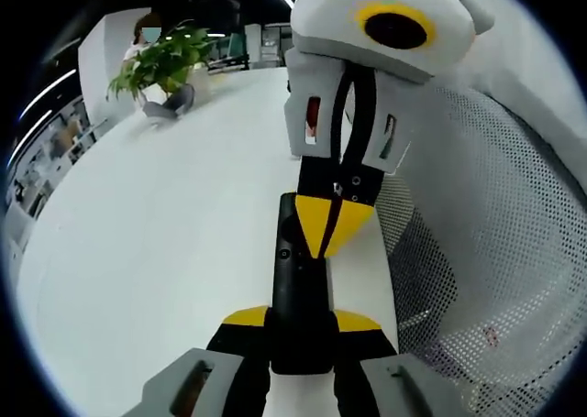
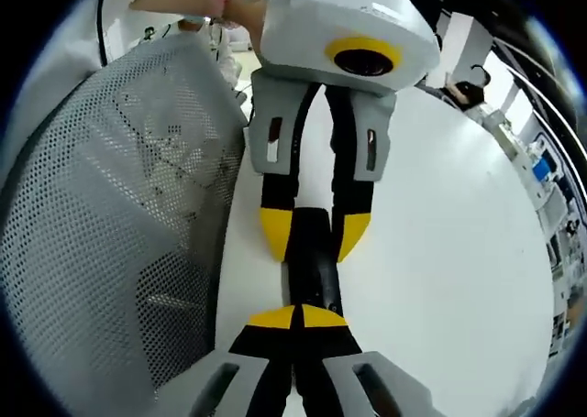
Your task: Press the specified remote control buttons in sequence, fully releasing each button before pressing the next.
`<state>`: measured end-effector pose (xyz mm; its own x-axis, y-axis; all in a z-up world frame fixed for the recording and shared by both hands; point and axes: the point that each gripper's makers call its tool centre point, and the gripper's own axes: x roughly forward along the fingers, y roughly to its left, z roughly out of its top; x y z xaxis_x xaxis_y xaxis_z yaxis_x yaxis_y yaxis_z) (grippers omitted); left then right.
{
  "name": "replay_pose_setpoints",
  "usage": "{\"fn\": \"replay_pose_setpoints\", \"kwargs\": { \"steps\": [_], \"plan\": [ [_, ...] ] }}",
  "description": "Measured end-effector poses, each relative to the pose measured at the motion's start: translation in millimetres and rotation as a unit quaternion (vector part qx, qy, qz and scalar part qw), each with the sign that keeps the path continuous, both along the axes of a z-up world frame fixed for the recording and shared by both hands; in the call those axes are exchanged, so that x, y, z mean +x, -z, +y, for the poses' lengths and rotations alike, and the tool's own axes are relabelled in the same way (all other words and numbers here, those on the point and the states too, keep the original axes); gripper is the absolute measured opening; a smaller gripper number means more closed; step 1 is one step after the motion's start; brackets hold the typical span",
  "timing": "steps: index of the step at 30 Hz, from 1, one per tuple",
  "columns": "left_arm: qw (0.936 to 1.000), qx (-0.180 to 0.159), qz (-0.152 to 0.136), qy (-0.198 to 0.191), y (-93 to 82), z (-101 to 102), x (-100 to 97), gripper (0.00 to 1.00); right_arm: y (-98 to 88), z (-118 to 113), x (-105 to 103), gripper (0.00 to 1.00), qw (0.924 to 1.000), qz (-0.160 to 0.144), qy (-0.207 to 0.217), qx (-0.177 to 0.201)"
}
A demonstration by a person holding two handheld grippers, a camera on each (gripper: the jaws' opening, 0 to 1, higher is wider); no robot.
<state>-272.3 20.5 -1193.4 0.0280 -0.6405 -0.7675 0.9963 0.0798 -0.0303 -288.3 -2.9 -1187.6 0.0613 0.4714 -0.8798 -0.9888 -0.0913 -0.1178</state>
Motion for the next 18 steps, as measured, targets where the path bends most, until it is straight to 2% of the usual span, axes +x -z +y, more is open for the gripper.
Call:
{"fn": "replay_pose_setpoints", "kwargs": {
  "steps": [8, 11, 14, 15, 16, 18],
  "plan": [
    [1.0000, 0.001, 0.000, 0.003, 0.4, 0, -0.2, 0.23, 0.0, -1, 1, 0.00, 1.0000, 0.003, 0.002, 0.004],
    [1.0000, 0.001, 0.000, 0.003, 0.6, -1, -0.1, 0.24, -0.7, -1, 1, 0.00, 0.9998, 0.007, 0.017, 0.013],
    [1.0000, 0.001, -0.001, 0.003, 1.0, -1, 0.1, 0.24, -2.7, -2, 2, 0.00, 0.9988, 0.020, 0.028, 0.035],
    [1.0000, 0.001, -0.002, 0.003, 1.2, -1, 0.1, 0.24, -4.0, -2, 2, 0.00, 0.9983, 0.031, 0.030, 0.039],
    [1.0000, 0.001, -0.002, 0.003, 1.3, -1, 0.2, 0.24, -2.2, -5, -5, 0.00, 0.9972, 0.060, 0.034, 0.030],
    [1.0000, 0.001, -0.002, 0.004, 1.4, -1, 0.3, 0.24, -5.1, -6, 6, 0.00, 0.9966, 0.052, 0.054, 0.034]
  ]
}}
